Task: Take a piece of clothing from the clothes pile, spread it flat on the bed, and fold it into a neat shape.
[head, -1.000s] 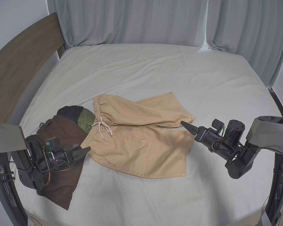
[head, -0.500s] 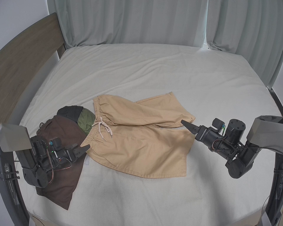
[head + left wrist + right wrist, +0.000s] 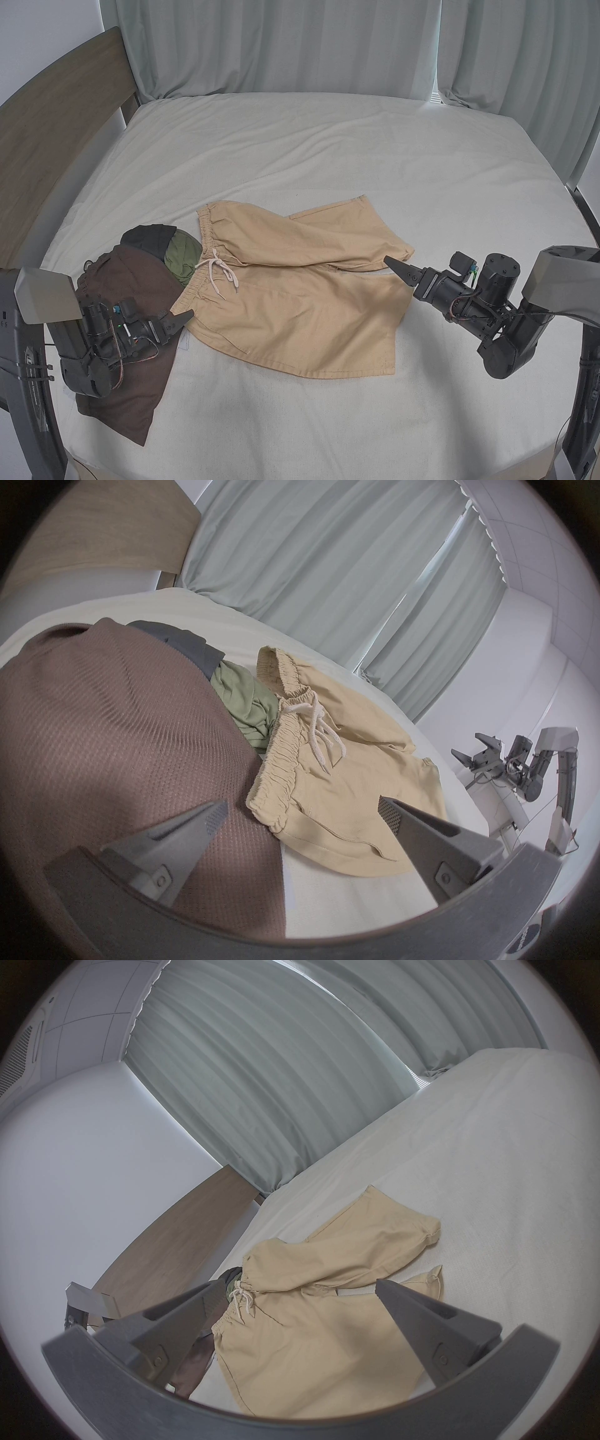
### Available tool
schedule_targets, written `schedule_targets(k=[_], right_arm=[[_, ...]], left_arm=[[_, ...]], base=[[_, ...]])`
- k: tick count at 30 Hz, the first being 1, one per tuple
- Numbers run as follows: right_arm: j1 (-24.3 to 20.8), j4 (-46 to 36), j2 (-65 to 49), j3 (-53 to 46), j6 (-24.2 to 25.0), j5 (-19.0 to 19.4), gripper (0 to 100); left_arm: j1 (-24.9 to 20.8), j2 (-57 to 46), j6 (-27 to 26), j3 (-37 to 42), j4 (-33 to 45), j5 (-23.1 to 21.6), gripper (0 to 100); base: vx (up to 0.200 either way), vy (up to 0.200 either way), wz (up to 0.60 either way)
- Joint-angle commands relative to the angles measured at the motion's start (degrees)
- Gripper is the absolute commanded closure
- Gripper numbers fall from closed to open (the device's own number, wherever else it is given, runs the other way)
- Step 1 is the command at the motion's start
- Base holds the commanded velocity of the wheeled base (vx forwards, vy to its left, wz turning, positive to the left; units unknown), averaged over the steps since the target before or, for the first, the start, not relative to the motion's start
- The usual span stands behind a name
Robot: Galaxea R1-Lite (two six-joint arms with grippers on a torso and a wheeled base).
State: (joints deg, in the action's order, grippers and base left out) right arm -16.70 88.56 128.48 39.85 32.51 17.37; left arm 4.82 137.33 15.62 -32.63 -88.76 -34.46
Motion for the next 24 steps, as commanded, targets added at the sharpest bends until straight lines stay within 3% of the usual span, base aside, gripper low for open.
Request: schedule_targets(k=[1, 11, 20, 21, 24], right_arm=[[0.00, 0.03, 0.46, 0.05, 0.01, 0.03, 0], [-0.17, 0.12, 0.37, -0.04, 0.01, 0.03, 0], [-0.35, 0.12, 0.46, -0.30, 0.01, 0.03, 0], [-0.35, 0.12, 0.46, -0.30, 0.01, 0.03, 0], [-0.44, 0.12, 0.37, -0.48, -0.17, 0.03, 0]], left_arm=[[-0.42, 0.66, 1.70, -0.50, -0.01, 0.01, 0], [-1.83, 1.28, 7.15, -2.61, -0.01, 1.50, 0], [-2.18, 3.03, 6.71, -3.49, -0.10, 1.77, 0], [-2.18, 3.03, 6.71, -3.49, -0.10, 1.77, 100], [-2.09, 3.74, 6.62, -4.37, -0.10, 1.86, 100]], base=[[0.000, 0.000, 0.00], [0.000, 0.000, 0.00], [0.000, 0.000, 0.00], [0.000, 0.000, 0.00], [0.000, 0.000, 0.00]])
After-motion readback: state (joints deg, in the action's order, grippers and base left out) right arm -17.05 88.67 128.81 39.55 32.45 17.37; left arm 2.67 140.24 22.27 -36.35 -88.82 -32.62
